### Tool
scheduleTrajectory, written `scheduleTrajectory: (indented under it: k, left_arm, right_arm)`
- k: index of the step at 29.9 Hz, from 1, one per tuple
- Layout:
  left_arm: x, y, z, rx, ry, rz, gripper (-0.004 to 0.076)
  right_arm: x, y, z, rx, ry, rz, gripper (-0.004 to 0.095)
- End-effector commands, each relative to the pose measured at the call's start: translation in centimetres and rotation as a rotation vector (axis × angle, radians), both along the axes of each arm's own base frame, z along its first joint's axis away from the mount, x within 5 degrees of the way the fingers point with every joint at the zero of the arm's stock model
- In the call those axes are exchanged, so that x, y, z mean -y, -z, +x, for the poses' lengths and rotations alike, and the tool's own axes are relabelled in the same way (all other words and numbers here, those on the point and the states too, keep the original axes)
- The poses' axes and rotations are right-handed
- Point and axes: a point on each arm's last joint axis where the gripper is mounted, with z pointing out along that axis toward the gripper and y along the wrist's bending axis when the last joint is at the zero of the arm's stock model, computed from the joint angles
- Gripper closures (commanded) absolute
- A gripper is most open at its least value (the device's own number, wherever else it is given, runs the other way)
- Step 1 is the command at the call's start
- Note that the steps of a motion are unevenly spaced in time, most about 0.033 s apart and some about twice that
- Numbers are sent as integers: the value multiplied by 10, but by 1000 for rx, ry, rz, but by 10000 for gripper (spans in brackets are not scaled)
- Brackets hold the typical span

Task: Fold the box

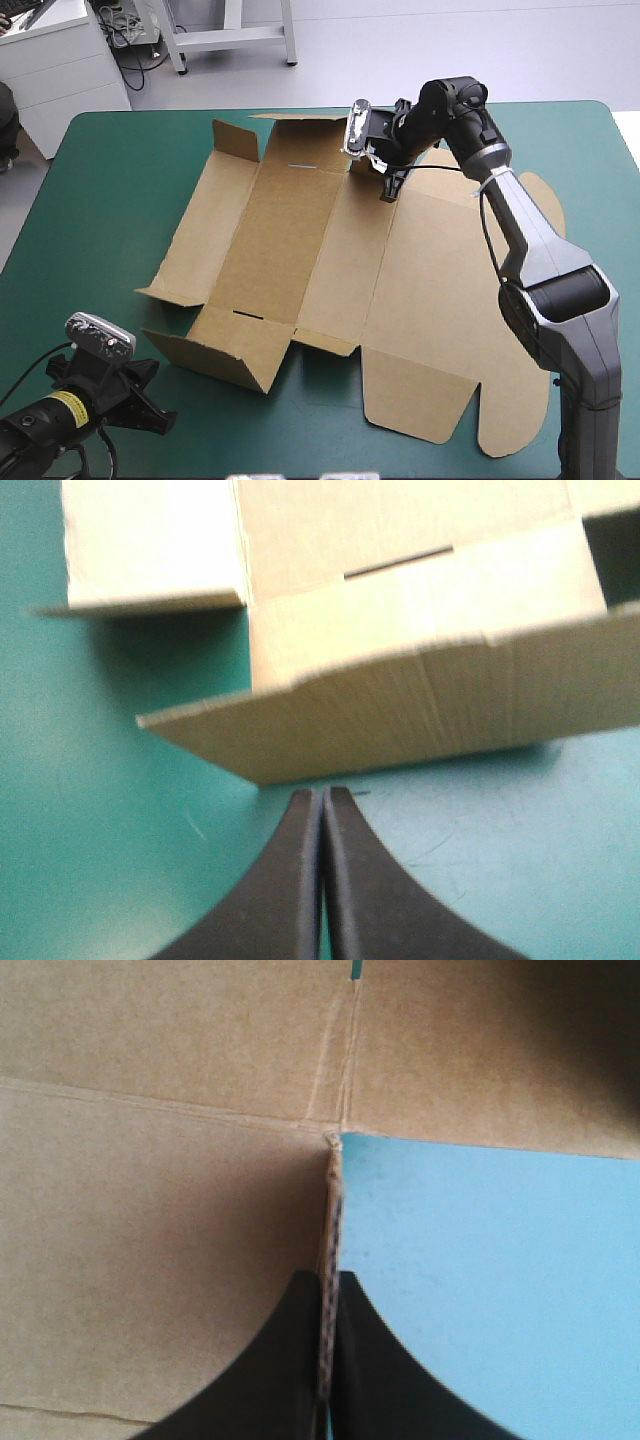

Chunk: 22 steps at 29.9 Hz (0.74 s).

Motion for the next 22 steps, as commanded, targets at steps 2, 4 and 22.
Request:
scheduleTrajectory:
  k: [2,4,22]
  left_arm:
    - [0,-32,2,123,3,-54,756]
    - [-1,-38,2,147,-1,-52,756]
    - [-4,-42,4,186,-11,-21,756]
  right_arm:
    - [-8,-38,-21,87,-102,74,931]
    - [-14,-39,-24,81,-132,101,931]
    - [-62,-23,-41,89,-373,143,927]
